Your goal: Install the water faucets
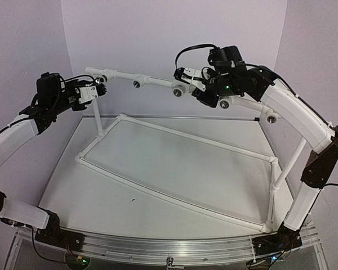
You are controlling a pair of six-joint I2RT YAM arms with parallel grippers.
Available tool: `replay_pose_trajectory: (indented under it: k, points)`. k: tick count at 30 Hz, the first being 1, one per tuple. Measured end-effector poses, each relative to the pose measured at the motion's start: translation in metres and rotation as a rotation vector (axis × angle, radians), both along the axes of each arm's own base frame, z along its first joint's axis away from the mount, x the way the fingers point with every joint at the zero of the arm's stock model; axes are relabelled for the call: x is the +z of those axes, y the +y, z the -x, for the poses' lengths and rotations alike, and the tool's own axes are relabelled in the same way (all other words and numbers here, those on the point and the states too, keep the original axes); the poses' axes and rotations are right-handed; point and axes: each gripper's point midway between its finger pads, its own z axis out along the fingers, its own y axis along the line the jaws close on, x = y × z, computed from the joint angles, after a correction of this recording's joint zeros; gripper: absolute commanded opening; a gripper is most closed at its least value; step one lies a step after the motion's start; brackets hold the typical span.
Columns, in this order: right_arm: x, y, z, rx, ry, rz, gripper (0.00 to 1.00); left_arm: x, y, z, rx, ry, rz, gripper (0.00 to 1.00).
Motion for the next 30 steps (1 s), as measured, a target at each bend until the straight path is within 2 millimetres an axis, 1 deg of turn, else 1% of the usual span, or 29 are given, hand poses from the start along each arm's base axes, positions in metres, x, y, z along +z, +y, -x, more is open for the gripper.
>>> replay_pose_trajectory:
  k: [1, 3, 4, 6, 8, 10, 13, 16, 19, 21, 22, 24, 26, 29, 30]
  points:
    - [0.0, 0.0, 0.0, 0.0, 0.0, 0.0, 0.0, 0.0, 0.0, 0.0, 0.001, -0.013, -0.029, 0.42]
    - [0.0, 0.0, 0.0, 0.0, -0.001, 0.0, 0.0, 0.0, 0.001, 0.001, 0.001, -0.025, -0.063, 0.54]
    - [0.0, 0.0, 0.0, -0.001, -0.001, 0.0, 0.0, -0.002, 0.001, 0.002, 0.001, -0.021, -0.075, 0.61]
    - [0.0, 0.0, -0.001, -0.001, 0.0, 0.0, 0.0, -0.006, 0.002, 0.005, -0.001, -0.003, -0.09, 0.8]
    - [0.001, 0.0, -0.001, -0.002, 0.0, 0.001, 0.0, -0.01, 0.003, 0.01, -0.004, 0.019, -0.097, 0.9]
    - [0.0, 0.0, -0.002, -0.003, 0.001, 0.001, 0.0, -0.012, 0.004, 0.018, -0.007, 0.043, -0.1, 0.99]
    - [0.0, 0.0, -0.002, -0.003, 0.001, 0.001, 0.0, -0.009, 0.006, 0.034, -0.017, 0.07, -0.087, 1.0]
    - [0.0, 0.0, -0.002, -0.003, 0.002, 0.002, 0.0, 0.001, 0.008, 0.054, -0.03, 0.079, -0.034, 1.0]
    - [0.0, 0.0, -0.002, -0.003, 0.002, 0.002, 0.0, 0.017, 0.01, 0.073, -0.027, 0.093, 0.081, 1.0]
    - [0.0, 0.0, -0.002, -0.003, 0.003, 0.002, 0.0, 0.031, 0.015, 0.079, 0.009, 0.124, 0.204, 1.0]
    - [0.0, 0.0, -0.002, -0.003, 0.003, 0.002, 0.0, 0.041, 0.02, 0.077, 0.054, 0.161, 0.296, 1.0]
    - [0.0, 0.0, -0.002, -0.003, 0.003, 0.001, 0.0, 0.07, 0.03, 0.07, 0.131, 0.171, 0.463, 1.0]
    - [0.0, 0.0, -0.002, -0.002, 0.004, 0.0, 0.0, 0.094, 0.041, 0.061, 0.218, 0.199, 0.645, 1.0]
    - [0.001, 0.001, -0.002, -0.003, 0.008, -0.002, 0.0, 0.118, 0.055, 0.042, 0.327, 0.276, 0.924, 1.0]
    - [0.0, 0.001, -0.002, -0.003, 0.009, -0.001, 0.0, 0.122, 0.058, 0.034, 0.349, 0.306, 1.01, 1.0]
